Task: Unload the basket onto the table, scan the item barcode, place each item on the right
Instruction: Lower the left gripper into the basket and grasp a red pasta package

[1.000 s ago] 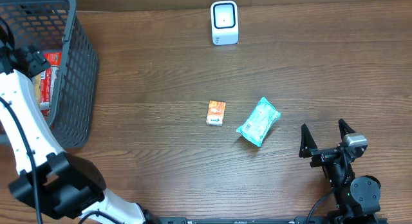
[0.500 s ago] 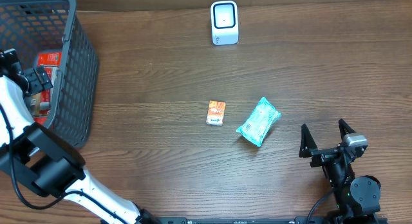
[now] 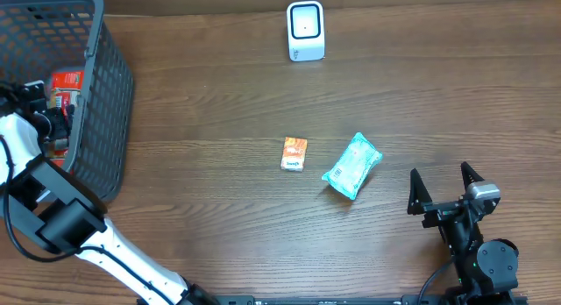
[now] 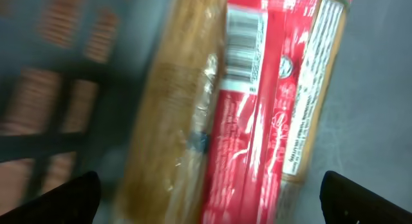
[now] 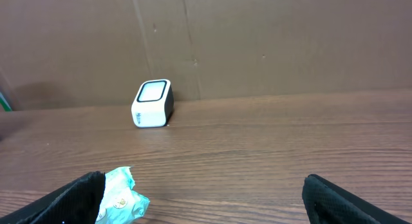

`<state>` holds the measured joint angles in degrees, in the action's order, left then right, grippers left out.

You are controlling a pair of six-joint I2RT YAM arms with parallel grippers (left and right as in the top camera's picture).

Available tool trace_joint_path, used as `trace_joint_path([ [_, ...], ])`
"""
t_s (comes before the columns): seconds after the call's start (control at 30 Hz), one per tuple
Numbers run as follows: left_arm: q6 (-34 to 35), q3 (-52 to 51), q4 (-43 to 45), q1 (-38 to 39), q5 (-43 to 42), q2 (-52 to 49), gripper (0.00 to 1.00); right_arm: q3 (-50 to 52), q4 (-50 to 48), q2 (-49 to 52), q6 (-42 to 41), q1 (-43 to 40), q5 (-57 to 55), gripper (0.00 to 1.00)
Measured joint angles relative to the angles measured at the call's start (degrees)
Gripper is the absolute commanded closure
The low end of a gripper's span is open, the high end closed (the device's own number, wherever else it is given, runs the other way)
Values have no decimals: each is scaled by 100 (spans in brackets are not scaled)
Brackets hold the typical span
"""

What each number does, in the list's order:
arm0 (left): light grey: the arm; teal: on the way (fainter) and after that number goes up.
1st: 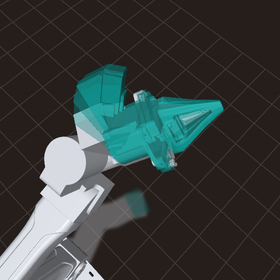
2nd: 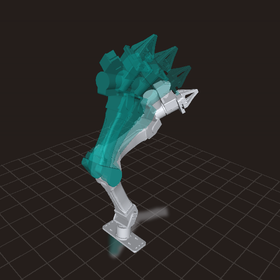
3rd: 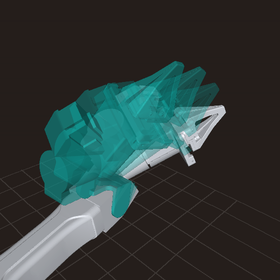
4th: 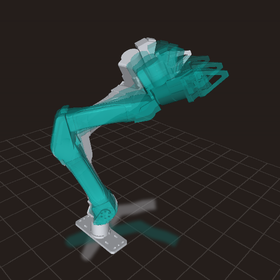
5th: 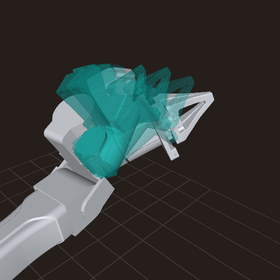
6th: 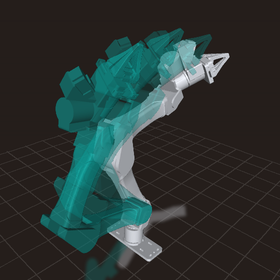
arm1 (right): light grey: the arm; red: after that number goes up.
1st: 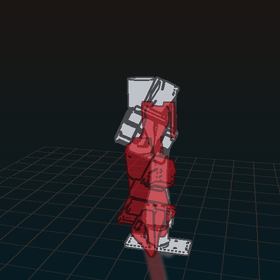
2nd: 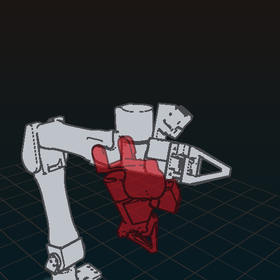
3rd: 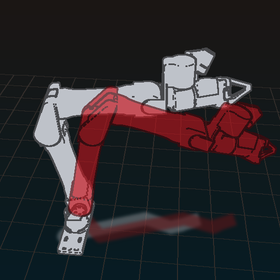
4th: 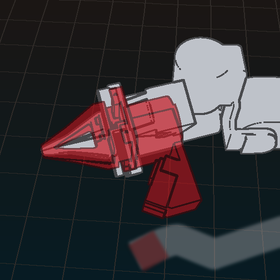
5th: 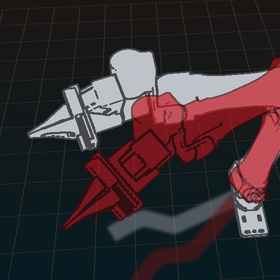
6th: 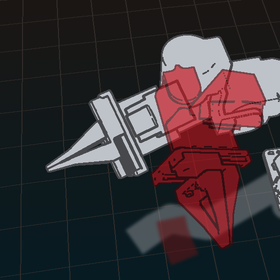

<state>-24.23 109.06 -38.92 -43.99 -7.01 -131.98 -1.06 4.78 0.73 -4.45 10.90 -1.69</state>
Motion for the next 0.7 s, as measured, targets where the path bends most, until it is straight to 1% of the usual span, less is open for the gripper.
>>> trace_joint_path([
  [0.1, -13, 0, 94, 0, -120, -197, 0, 0, 2, 0, 0, 0, -2, 0],
  [0.23, -17, 2, 153, -4, -197, -219, 0, 0, 2, 0, 2, 0, 0, 0],
  [0.27, -17, 4, 153, -4, -225, -229, 5, 0, 2, 0, 2, 0, -2, 0],
  [0.3, -9, 9, 146, -4, -249, -243, 15, 0, 4, 0, 2, 0, 0, 0],
  [0.37, 11, 35, 116, -4, -299, -262, 30, 0, 2, 0, 0, 0, 0, 0],
  [0.4, -11, 48, 98, -4, -321, -271, 36, 0, 4, 0, 2, 0, 0, 0],
  [0.43, 0, 50, 94, -4, -341, -273, 39, 0, 4, 0, 2, 0, 0, 0],
  [0.5, -22, 50, 87, 2, -352, -273, 58, 0, 2, 0, 0, 0, -2, 0],
  [0.6, 13, 85, 74, 2, -387, -269, 71, 0, 2, 0, 2, 0, 0, 0],
  [0.7, 42, 94, 79, 2, -391, -225, 79, 0, 4, 0, 0, 0, 0, 0],
])
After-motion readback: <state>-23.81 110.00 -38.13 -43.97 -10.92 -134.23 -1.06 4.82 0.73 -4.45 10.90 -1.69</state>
